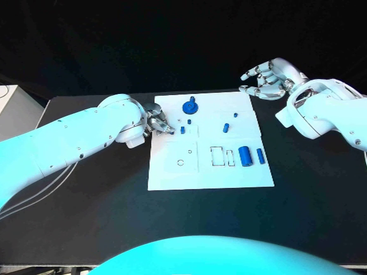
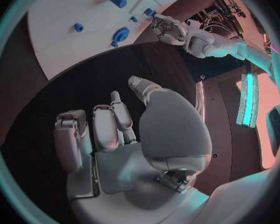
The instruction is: Assemble the parts on the task board
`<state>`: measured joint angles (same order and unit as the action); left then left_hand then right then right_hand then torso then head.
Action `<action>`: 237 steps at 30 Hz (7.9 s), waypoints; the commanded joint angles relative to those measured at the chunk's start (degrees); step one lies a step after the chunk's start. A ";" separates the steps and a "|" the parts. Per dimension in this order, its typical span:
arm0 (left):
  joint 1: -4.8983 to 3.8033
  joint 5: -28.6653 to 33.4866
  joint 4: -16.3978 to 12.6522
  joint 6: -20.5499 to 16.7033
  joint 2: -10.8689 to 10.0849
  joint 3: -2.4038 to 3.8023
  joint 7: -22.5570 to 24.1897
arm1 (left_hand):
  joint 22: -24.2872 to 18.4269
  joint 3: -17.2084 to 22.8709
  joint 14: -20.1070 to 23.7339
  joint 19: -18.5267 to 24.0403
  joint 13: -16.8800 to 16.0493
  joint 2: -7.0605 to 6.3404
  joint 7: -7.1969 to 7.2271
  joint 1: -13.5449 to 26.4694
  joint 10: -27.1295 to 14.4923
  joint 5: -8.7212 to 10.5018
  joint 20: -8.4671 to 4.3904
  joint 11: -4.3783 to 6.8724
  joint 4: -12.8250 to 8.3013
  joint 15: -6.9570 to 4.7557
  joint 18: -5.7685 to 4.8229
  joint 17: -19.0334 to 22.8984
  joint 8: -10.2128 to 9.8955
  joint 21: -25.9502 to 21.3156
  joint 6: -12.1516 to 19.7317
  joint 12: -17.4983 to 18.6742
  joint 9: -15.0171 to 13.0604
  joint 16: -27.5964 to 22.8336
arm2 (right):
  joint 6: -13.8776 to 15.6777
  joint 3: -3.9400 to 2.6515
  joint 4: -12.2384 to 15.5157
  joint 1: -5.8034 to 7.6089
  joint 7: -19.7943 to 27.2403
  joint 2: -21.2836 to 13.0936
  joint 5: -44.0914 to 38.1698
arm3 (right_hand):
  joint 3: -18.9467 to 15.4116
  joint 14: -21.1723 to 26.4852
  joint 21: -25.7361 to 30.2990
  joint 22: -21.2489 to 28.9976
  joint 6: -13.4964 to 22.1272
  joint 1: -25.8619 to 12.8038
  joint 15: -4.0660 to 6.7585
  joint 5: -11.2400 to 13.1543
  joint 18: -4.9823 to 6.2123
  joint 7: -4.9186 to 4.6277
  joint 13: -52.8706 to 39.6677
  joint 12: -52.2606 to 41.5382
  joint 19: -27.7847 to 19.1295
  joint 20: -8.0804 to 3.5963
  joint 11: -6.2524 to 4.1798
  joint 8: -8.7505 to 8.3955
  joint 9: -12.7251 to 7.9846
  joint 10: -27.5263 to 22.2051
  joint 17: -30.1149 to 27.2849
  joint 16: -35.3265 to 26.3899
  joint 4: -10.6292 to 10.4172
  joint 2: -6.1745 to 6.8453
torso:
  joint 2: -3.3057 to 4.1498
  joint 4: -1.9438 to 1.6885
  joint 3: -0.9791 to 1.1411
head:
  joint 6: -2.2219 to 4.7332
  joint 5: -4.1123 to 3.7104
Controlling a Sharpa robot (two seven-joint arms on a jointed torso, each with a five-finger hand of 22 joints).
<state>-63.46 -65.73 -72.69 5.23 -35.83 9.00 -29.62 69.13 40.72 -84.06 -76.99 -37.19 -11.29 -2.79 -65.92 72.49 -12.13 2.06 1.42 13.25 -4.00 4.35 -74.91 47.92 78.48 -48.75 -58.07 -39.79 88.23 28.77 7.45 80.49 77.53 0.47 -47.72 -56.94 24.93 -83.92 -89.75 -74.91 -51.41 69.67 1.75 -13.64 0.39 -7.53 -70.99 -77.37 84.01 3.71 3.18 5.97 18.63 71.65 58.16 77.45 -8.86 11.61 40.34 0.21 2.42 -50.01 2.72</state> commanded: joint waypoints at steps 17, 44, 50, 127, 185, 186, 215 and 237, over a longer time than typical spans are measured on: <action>-0.03 0.54 1.43 1.50 1.49 -0.05 -0.06 | -0.46 12.98 -5.14 0.15 -0.07 0.13 -0.07 0.05 0.41 -0.13 -0.02 0.01 -13.26 -0.38 0.39 -12.34 -0.22 0.04 -0.43 0.30 0.10 0.22 | -0.41 -0.03 0.10 -0.01 0.52 0.10 -0.28 | 0.10 -0.29 -0.25 -15.09 0.01 -0.40 -0.30 -0.32 -0.39 -0.57 0.03 0.03 5.99 0.44 0.11 -0.20 0.07 0.05 0.11 -0.33 -0.30 0.05 | 0.03 0.06 -0.02 | 0.01 -0.12; -0.02 1.44 2.15 0.28 1.67 -0.07 -1.42 | -1.94 0.37 -4.90 1.08 1.89 -1.56 0.75 3.62 -0.77 1.18 -0.22 0.40 -8.02 -0.65 0.66 -11.57 -0.94 -1.37 -1.18 1.33 1.16 -0.27 | -0.33 -0.03 0.09 -0.01 0.67 0.18 -0.14 | 0.10 -0.29 -0.25 -15.09 0.01 -0.40 -0.30 -0.32 -0.39 -0.57 0.03 0.03 5.99 0.44 0.11 -0.20 0.07 0.05 0.11 -0.33 -0.30 0.05 | -0.03 -0.03 -0.08 | 0.01 -0.43; -0.01 1.14 2.09 0.03 1.54 -0.07 -1.76 | -1.94 -2.57 -4.92 1.03 2.48 -1.70 0.73 3.19 -1.10 1.26 -0.24 0.40 -7.05 -0.64 0.66 -11.64 -0.92 -1.47 -1.33 1.54 1.29 -0.24 | -0.24 -0.03 0.06 -0.02 0.76 0.20 -0.13 | 0.10 -0.29 -0.25 -15.09 0.01 -0.40 -0.30 -0.32 -0.39 -0.57 0.03 0.03 5.99 0.44 0.11 -0.20 0.07 0.05 0.11 -0.33 -0.30 0.05 | -0.08 0.00 -0.13 | 0.01 -0.44; 6.07 5.38 -8.79 -9.42 -7.29 9.64 23.69 | -33.10 -9.62 23.60 24.42 19.05 -0.67 -7.58 -16.79 -25.65 1.53 5.95 -7.91 -3.27 6.50 6.13 32.51 -12.48 -30.43 11.01 16.49 13.62 -32.66 | 0.96 -0.02 -0.58 -0.59 3.19 1.28 1.14 | 5.39 -0.04 -0.25 -15.09 -1.26 1.92 -0.37 -0.67 -0.39 -0.80 31.24 27.93 5.99 0.52 0.17 0.13 1.10 -16.70 0.44 -1.38 2.25 1.10 | -0.09 -0.03 -0.06 | 0.59 -0.64; -0.64 -34.68 9.01 -7.93 8.36 0.08 32.45 | -29.29 -8.48 24.59 25.72 33.61 -2.10 -3.62 -15.30 -21.71 7.29 6.38 -7.94 -7.66 6.40 6.14 40.13 -28.44 -27.21 0.64 37.34 25.78 -24.00 | 3.21 -0.04 -1.36 -1.04 4.80 2.62 2.25 | 7.40 0.82 -0.25 -15.09 -1.35 1.05 -1.12 -0.90 -0.39 -1.71 40.78 39.15 5.99 1.24 1.11 0.25 1.74 -16.04 -1.59 -3.01 3.24 1.66 | 0.39 0.17 -0.09 | 3.95 -1.15; -0.67 -34.67 9.18 -7.91 8.47 0.07 32.48 | -29.28 -8.20 24.61 25.69 33.61 -2.06 -3.54 -15.50 -21.30 8.90 6.38 -7.93 -7.77 6.38 6.14 40.37 -28.82 -27.21 0.56 38.06 25.95 -23.87 | 3.22 -0.04 -1.35 -1.03 4.80 2.58 2.24 | 7.40 0.82 -0.25 -15.09 -1.35 1.05 -1.12 -0.90 -0.39 -1.71 40.78 39.15 5.99 1.24 1.11 0.25 1.74 -16.04 -1.59 -3.01 3.24 1.66 | 0.41 0.18 -0.08 | 3.94 -1.16; -0.78 -34.68 11.82 -6.52 10.72 -0.13 31.79 | -26.94 -3.87 23.11 24.91 33.39 -1.46 -4.73 -15.12 -11.36 9.27 5.14 -6.40 -9.81 5.02 6.11 43.12 -31.41 -24.39 -3.99 47.04 27.46 -19.67 | 3.16 -0.04 -1.10 -1.01 4.75 2.43 2.25 | 7.31 0.80 -0.25 -15.09 -1.35 0.71 -1.15 -0.98 -0.39 -1.74 41.16 39.46 5.99 1.25 1.13 0.24 1.77 -15.70 -1.71 -3.07 3.08 1.63 | 0.45 0.23 -0.03 | 3.12 -1.66; -0.77 -35.10 13.09 -6.02 11.16 -0.20 30.35 | -26.37 -3.37 23.09 24.97 33.33 -1.12 -4.92 -15.25 -10.39 9.25 5.06 -6.49 -10.52 4.96 6.10 43.40 -31.67 -23.75 -4.44 48.21 27.57 -18.86 | 3.08 -0.04 -0.85 -0.98 4.65 2.36 2.30 | 7.27 0.79 -0.25 -15.09 -1.34 0.58 -1.15 -1.01 -0.39 -1.73 41.29 39.56 5.99 1.26 1.13 0.23 1.78 -15.54 -1.77 -3.10 3.01 1.61 | 0.40 0.23 -0.11 | 2.49 -1.85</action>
<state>-64.12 -100.30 -59.68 -1.64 -24.75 8.79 1.20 42.71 37.16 -60.73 -52.11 -3.79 -13.01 -7.79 -81.23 61.77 -3.20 7.48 -5.02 2.76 1.14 9.74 -31.56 16.49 54.48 -52.76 -10.16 -12.28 69.16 31.93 7.44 79.53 76.53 4.61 -45.33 -54.61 32.04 -83.00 -89.75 -74.95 -52.72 70.76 0.82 -14.32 0.39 -8.84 -29.79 -38.04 84.00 4.53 4.21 5.97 20.36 55.70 56.43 74.23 -5.70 13.31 40.75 0.46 2.30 -47.48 0.88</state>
